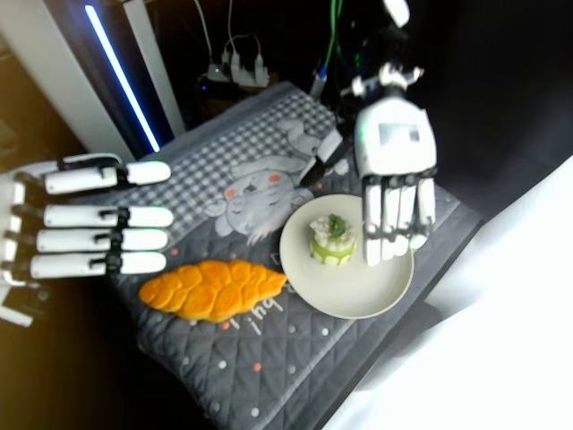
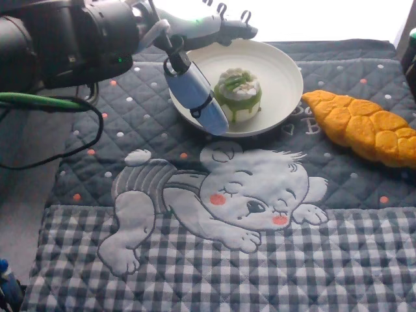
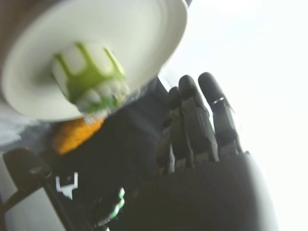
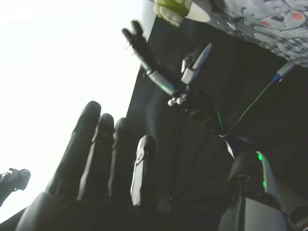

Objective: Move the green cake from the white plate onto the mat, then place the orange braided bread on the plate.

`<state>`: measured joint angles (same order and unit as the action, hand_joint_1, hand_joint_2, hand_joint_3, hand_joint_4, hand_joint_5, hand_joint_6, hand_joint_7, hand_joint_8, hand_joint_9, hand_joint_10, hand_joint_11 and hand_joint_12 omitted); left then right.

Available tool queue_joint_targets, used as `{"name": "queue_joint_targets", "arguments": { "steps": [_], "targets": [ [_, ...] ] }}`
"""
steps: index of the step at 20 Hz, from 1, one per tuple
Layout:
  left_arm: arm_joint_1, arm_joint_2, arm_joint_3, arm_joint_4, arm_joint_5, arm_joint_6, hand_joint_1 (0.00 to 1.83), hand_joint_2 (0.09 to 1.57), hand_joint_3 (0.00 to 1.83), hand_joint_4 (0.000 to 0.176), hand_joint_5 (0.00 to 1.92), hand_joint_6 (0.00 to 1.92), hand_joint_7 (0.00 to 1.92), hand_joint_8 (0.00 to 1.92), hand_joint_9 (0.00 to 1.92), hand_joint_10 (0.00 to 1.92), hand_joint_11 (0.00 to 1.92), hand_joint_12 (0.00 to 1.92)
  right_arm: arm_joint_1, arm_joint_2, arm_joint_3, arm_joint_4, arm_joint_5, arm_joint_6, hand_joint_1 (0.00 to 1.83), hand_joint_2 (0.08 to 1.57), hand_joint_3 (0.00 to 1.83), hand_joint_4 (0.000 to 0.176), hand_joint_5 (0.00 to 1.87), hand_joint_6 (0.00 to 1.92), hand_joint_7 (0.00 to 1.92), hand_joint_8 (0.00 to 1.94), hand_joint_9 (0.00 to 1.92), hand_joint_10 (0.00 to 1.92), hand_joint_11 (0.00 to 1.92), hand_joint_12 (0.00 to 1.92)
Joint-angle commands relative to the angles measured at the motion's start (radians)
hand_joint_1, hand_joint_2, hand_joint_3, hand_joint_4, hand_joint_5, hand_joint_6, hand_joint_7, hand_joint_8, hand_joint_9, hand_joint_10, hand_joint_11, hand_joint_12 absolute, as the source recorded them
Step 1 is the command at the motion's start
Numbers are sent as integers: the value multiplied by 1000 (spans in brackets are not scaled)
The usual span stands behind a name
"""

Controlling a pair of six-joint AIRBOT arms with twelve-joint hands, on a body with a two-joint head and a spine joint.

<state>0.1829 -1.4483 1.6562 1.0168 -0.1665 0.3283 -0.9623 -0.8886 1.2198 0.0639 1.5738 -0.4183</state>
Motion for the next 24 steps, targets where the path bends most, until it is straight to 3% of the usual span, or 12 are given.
{"name": "queue_joint_targets", "arguments": {
  "steps": [1,3,7,9,10,12,14,19,20,22,23,24],
  "targets": [
    [-8,0,12,-21,-43,1,610,539,0,96,139,0,402,3,439,2,90,797,9,9,-2,36,124,5,570,839,9,176,271,2,376,11,317,12,289,206],
    [-4,-14,32,-42,-34,1,618,566,1,82,133,1,387,2,443,1,104,752,9,9,-4,36,124,5,558,865,15,176,217,0,375,8,309,6,266,193],
    [-4,-33,54,-60,-30,0,647,597,9,75,130,2,384,1,448,1,90,731,9,9,-5,35,124,5,540,892,13,176,182,7,349,0,279,0,240,182],
    [-1,-45,64,-68,-30,0,683,593,5,80,148,8,396,5,428,0,73,723,9,9,-6,35,124,5,562,903,11,176,197,10,348,3,264,2,221,176],
    [0,-49,67,-69,-30,0,688,609,1,62,149,1,413,1,424,0,57,765,9,8,-6,35,125,5,559,910,11,176,205,11,346,1,263,2,217,175],
    [8,-59,73,-79,-33,0,686,610,0,57,154,2,423,3,434,4,65,777,9,8,-7,33,125,5,577,917,11,176,214,12,340,0,273,5,221,178],
    [16,-68,82,-98,-41,0,708,614,1,80,165,6,428,4,451,10,98,794,9,9,-7,32,125,5,580,925,9,176,231,13,330,5,290,10,232,185],
    [23,-80,90,-109,-51,0,700,673,6,64,185,6,442,3,481,9,104,851,9,9,-7,31,125,5,571,968,1,176,284,8,384,15,360,16,295,231],
    [24,-80,90,-109,-52,0,702,693,12,78,184,4,445,4,495,12,117,857,9,9,-7,31,125,5,553,964,0,176,277,1,390,11,347,6,290,235],
    [25,-82,91,-111,-55,0,733,698,12,88,189,5,442,2,481,5,95,845,9,9,-7,31,125,5,544,967,1,176,279,2,398,11,339,2,274,229],
    [25,-84,91,-115,-58,0,766,721,17,65,214,13,457,7,491,8,96,844,9,9,-7,31,125,5,560,975,4,176,292,6,414,14,347,4,269,229],
    [26,-85,92,-118,-61,0,789,744,7,59,253,8,482,5,513,7,112,843,9,9,-7,31,125,5,557,969,1,176,300,7,417,12,370,13,282,236]
  ]
}}
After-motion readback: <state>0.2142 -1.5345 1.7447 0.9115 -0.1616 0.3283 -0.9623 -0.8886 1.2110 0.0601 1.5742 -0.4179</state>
